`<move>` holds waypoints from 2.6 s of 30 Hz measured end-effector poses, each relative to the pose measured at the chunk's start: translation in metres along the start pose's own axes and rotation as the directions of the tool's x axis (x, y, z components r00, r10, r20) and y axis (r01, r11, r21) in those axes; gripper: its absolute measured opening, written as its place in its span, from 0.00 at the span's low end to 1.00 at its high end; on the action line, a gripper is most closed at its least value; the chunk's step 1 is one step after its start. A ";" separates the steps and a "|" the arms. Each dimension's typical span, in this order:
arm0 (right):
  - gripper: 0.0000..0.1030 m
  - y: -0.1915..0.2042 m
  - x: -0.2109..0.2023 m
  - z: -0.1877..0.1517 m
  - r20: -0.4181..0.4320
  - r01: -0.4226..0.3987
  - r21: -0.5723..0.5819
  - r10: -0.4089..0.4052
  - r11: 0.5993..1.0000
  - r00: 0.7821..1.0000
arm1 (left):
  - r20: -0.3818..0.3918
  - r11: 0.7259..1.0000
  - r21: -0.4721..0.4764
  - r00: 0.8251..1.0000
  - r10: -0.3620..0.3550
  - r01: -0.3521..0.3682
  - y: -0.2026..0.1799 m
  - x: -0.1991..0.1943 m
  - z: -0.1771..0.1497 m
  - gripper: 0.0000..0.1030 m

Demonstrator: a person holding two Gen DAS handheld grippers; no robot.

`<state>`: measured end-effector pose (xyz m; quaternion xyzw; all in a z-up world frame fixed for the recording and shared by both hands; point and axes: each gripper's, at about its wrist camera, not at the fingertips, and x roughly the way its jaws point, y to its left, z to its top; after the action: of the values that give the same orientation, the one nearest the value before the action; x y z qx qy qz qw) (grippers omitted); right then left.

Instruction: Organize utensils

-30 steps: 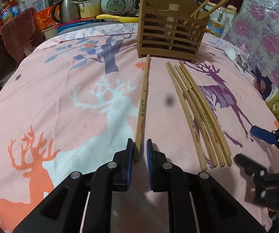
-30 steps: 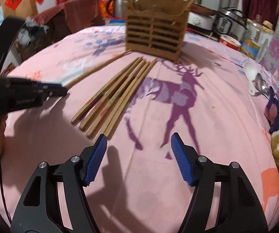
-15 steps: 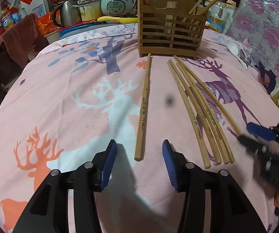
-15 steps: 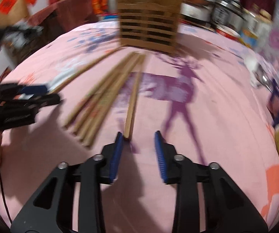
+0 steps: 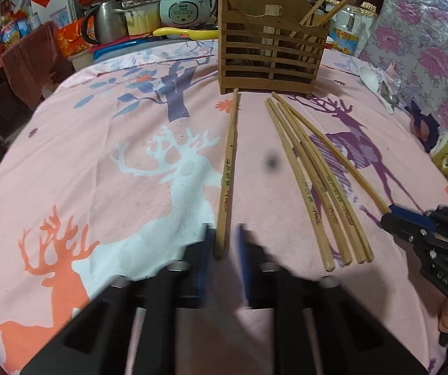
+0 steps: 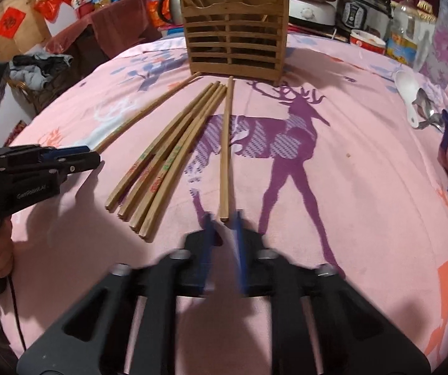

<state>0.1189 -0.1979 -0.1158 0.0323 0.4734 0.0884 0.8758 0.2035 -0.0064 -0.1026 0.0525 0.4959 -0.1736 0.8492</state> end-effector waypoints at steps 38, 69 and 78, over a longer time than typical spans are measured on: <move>0.06 -0.003 -0.116 0.109 0.464 -0.054 0.059 0.021 0.997 0.886 | 0.312 0.999 0.021 0.949 -0.036 0.031 -0.033 -0.119 0.118 0.06; 0.41 -0.036 0.027 0.164 0.081 -0.037 0.097 0.029 0.995 0.996 | 0.404 0.997 0.016 0.912 -0.075 0.075 -0.017 -0.157 0.192 0.06; 0.06 -0.032 0.011 0.162 0.150 -0.050 0.091 0.036 0.995 0.988 | 0.382 0.997 0.018 0.921 -0.075 0.074 -0.017 -0.156 0.195 0.06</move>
<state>0.2640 -0.2233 -0.0401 0.0905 0.4099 0.0824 0.9039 0.2884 -0.0358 0.1310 -0.0002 0.3220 -0.2135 0.9223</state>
